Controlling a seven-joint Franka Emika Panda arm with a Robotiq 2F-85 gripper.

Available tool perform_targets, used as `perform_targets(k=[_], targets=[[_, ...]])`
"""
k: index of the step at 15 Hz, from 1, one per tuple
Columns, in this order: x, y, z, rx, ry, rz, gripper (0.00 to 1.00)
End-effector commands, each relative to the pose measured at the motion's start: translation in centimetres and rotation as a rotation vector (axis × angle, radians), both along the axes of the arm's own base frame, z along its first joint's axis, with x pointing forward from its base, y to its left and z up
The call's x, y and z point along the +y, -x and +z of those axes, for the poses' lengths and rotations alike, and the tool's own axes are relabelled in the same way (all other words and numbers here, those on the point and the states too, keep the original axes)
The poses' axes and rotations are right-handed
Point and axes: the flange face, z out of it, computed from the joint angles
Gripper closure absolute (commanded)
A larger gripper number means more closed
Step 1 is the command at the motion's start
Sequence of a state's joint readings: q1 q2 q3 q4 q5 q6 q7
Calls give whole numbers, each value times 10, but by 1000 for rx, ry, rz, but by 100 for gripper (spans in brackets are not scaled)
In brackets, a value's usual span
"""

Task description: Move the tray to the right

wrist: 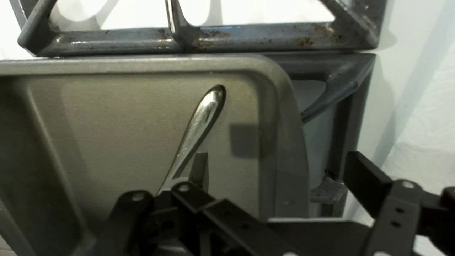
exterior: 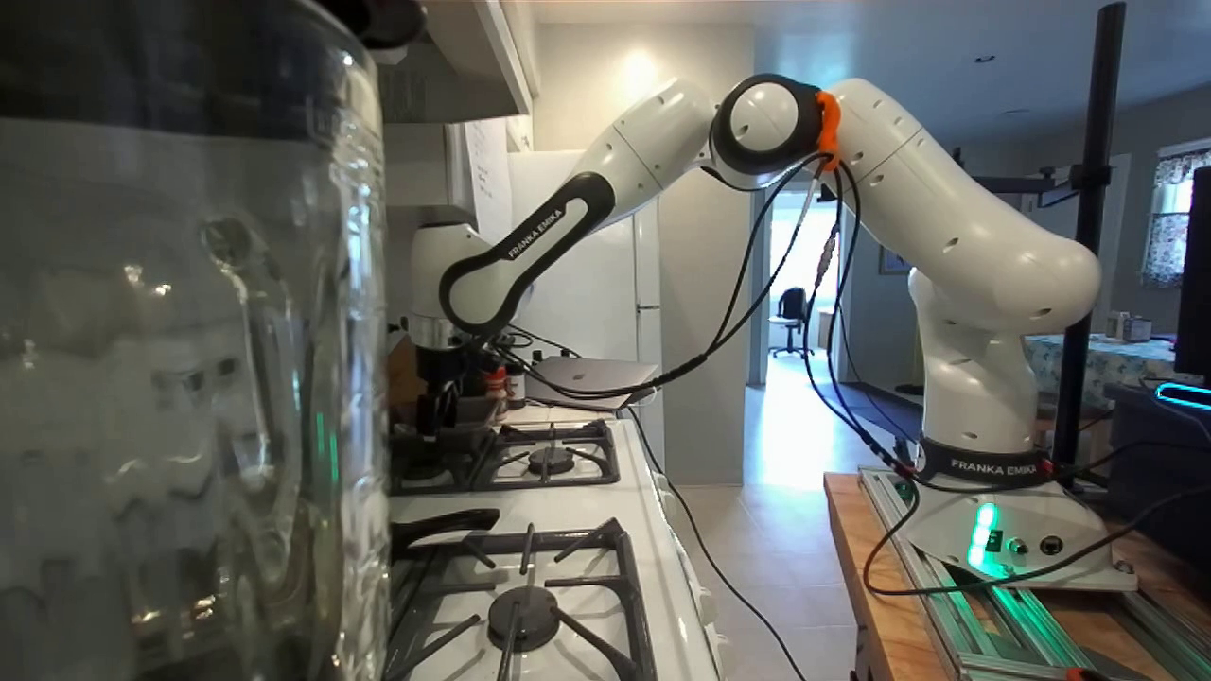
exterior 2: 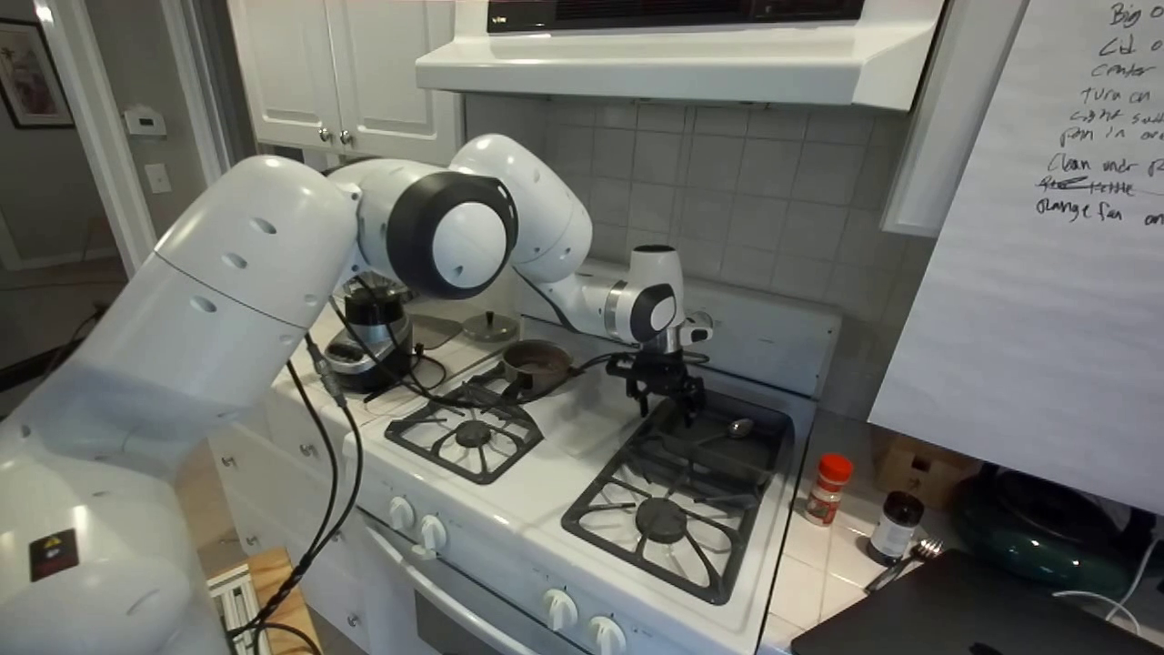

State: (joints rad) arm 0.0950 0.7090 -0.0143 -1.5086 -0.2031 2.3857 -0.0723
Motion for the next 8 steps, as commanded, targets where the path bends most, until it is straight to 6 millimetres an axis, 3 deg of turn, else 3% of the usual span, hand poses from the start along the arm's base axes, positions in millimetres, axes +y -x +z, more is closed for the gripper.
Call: perform_targets(k=[1,3,4,5,6,8], targets=[[0,-11,-3,-11,19,20,11],[0,-14,-3,-5,16,26,20],[-1,-16,-3,-2,17,29,18],[-1,-17,-4,4,18,35,26],[-1,-18,-5,8,19,42,22],[0,-21,-5,11,22,57,25]])
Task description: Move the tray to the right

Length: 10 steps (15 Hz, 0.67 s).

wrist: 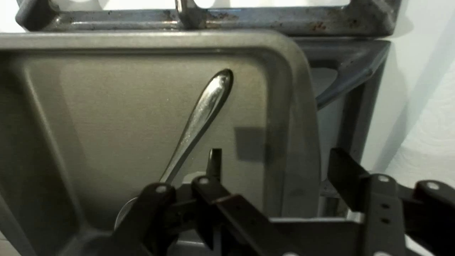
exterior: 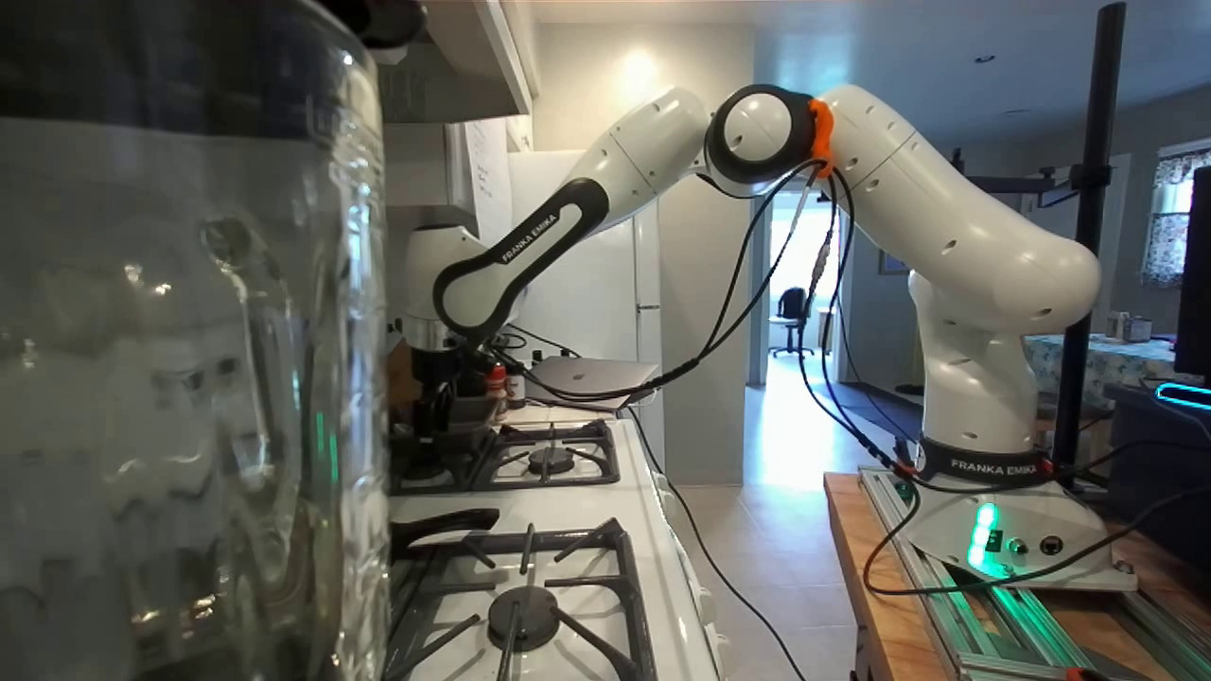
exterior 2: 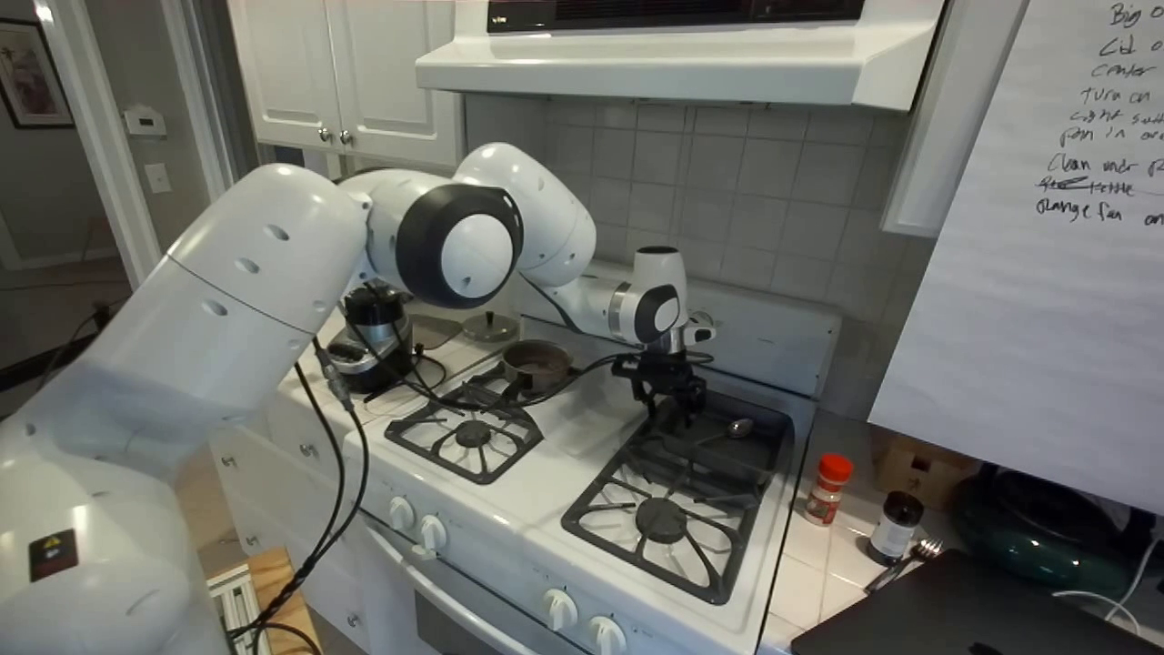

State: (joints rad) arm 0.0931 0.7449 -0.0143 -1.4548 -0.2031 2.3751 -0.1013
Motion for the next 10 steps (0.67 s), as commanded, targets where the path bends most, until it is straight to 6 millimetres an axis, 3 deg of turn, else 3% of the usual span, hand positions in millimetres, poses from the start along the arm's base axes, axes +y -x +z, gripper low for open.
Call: perform_targets(k=[1,3,6,10], targets=[[1,-12,-2,15,18,39,27],[3,-13,-2,24,21,55,35],[6,-14,-2,39,28,74,39],[5,-14,-5,64,31,78,37]])
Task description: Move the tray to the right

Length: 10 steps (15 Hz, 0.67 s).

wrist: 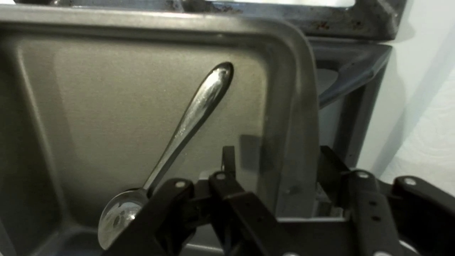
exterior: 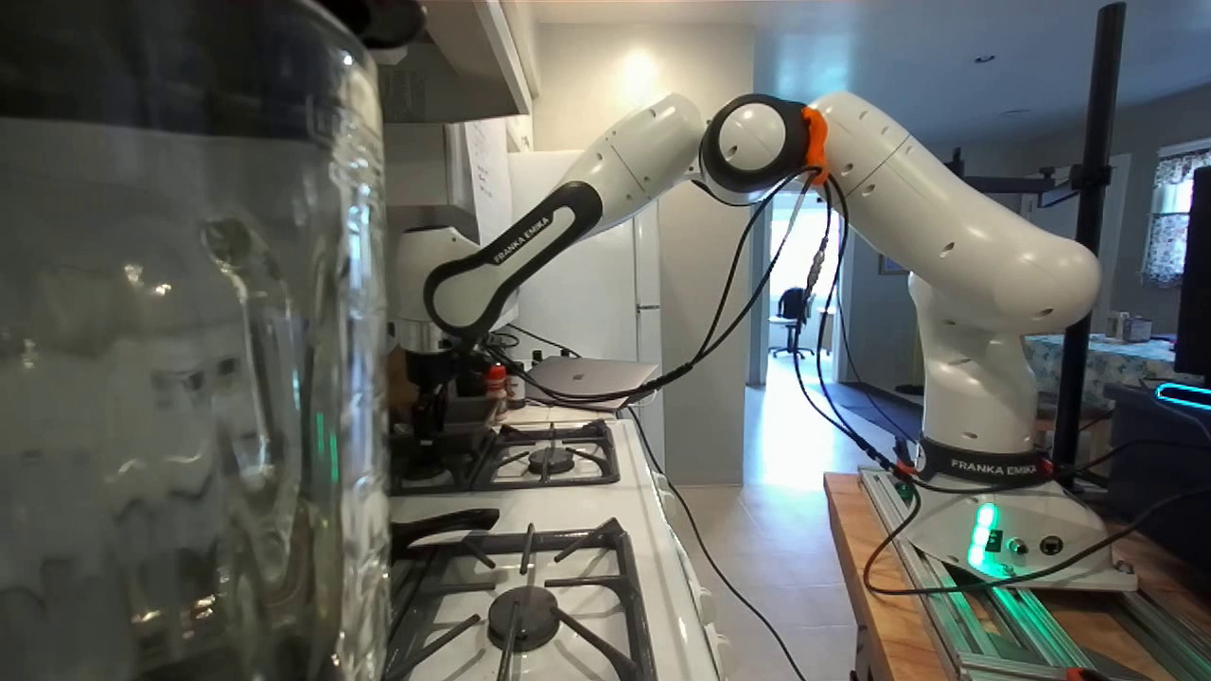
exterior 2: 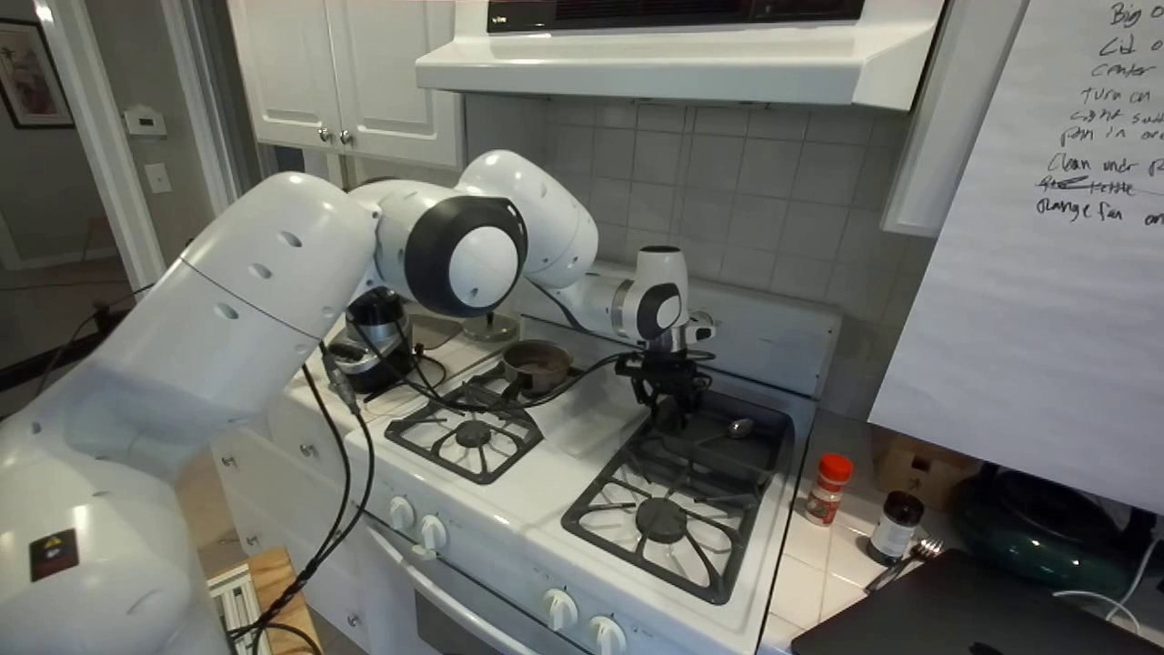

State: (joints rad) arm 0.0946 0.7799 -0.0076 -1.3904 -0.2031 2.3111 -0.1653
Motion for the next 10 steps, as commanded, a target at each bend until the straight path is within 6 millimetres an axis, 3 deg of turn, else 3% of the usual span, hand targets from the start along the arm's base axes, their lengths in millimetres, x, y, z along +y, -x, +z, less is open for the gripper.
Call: perform_targets(k=[1,4,8,10], targets=[[0,-7,-3,28,13,19,36],[-2,-8,-5,40,14,15,37],[-3,-10,-7,37,7,9,54],[-2,-11,-8,37,5,9,53]])
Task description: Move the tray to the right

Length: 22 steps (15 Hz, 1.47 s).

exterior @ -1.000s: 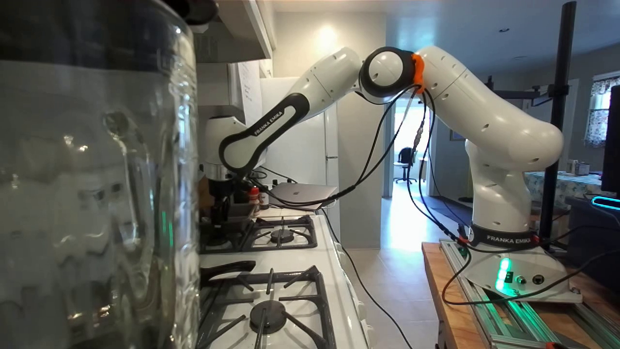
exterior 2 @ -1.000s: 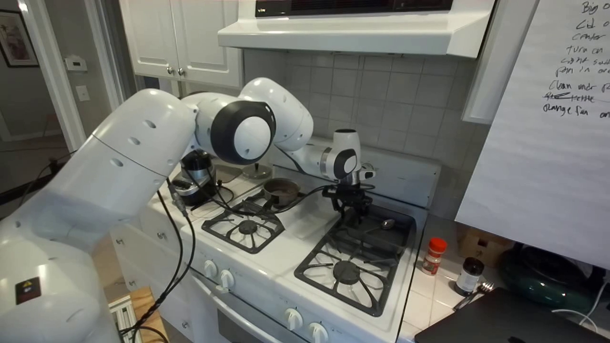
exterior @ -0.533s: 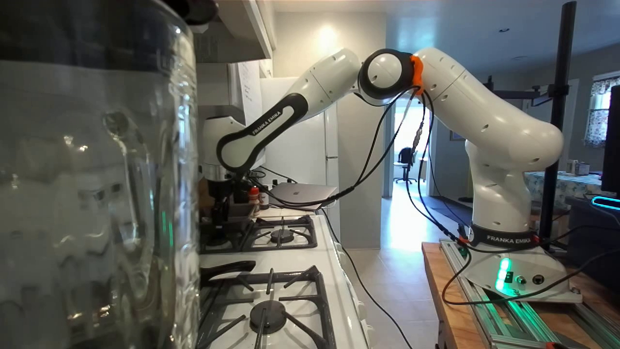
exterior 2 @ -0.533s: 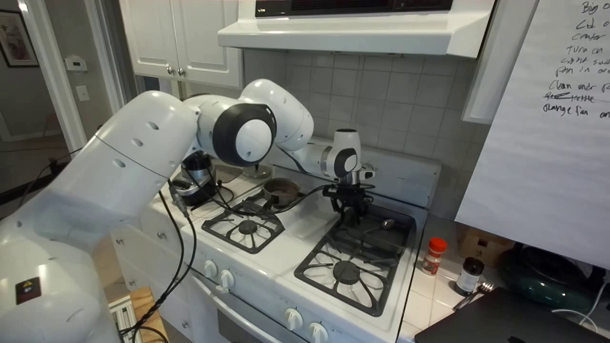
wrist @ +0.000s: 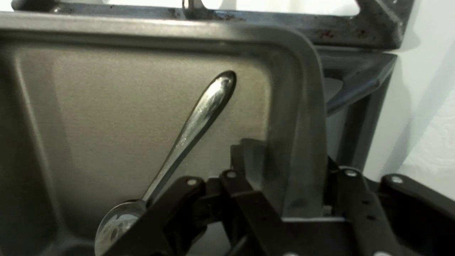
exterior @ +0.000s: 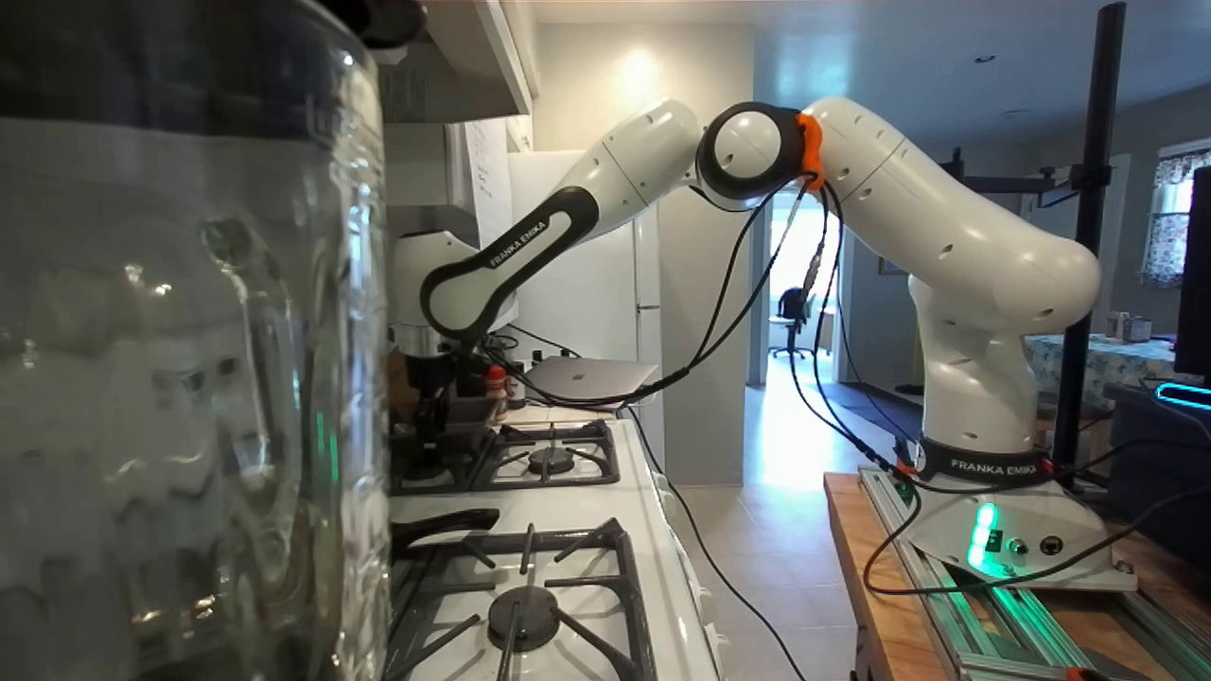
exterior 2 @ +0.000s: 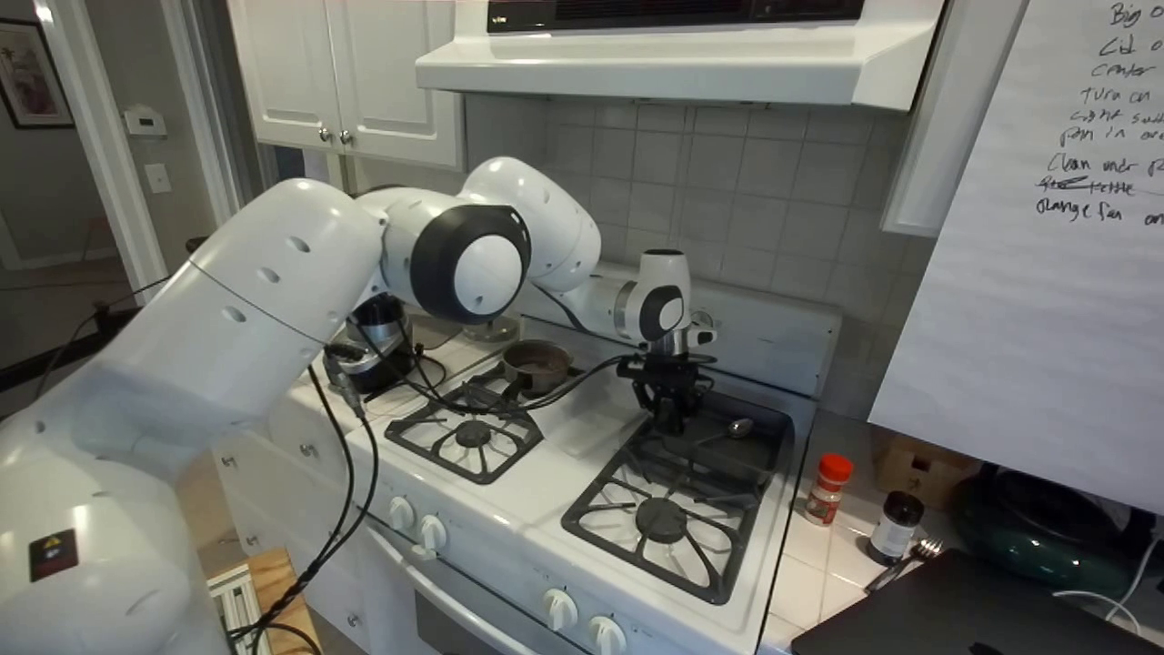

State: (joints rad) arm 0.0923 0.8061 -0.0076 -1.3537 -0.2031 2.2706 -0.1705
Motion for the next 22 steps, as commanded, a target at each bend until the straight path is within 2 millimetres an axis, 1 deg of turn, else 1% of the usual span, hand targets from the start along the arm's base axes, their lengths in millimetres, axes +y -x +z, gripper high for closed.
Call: perform_targets(k=[1,3,6,7,8,9,12,22], targets=[[0,-8,-2,7,-2,13,53],[1,-8,-2,6,-3,14,55],[2,-8,-2,6,-5,17,67],[3,-8,-2,5,-4,17,66],[3,-8,-2,6,-6,18,73],[4,-8,-2,5,-6,19,71],[5,-8,-2,6,-7,21,75],[7,-6,-1,9,-12,26,77]])
